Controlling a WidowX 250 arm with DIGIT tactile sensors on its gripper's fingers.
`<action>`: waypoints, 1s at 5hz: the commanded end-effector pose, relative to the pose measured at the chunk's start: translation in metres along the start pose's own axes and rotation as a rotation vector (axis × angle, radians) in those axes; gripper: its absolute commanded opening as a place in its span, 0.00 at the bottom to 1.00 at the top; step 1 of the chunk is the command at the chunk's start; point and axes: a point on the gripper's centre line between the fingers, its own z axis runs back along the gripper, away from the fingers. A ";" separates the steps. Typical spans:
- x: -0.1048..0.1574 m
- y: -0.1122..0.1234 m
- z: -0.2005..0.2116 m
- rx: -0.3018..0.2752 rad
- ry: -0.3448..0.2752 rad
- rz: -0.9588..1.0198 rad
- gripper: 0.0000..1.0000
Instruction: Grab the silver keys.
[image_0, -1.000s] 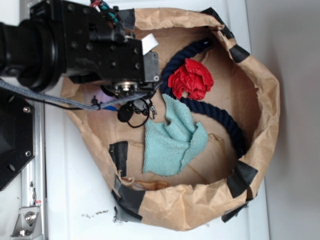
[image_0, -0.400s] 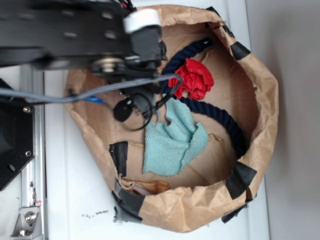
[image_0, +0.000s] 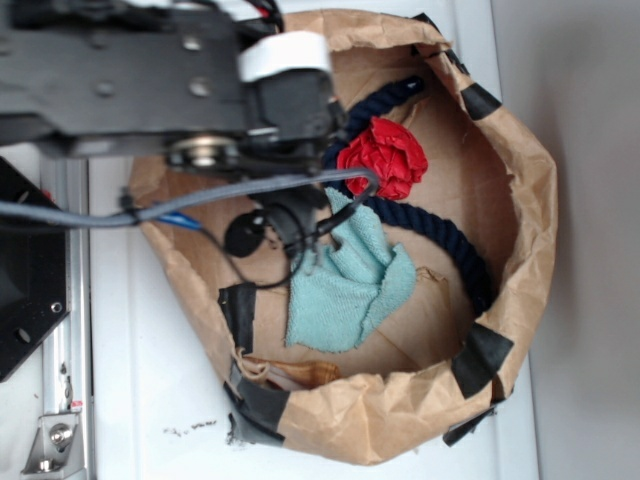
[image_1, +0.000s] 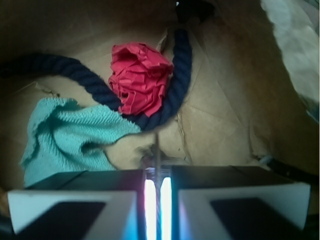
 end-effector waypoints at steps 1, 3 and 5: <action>0.010 0.001 0.006 0.007 -0.028 -0.014 0.00; 0.006 -0.001 0.004 0.025 -0.059 -0.039 0.00; 0.002 -0.002 -0.001 0.058 -0.058 -0.040 0.00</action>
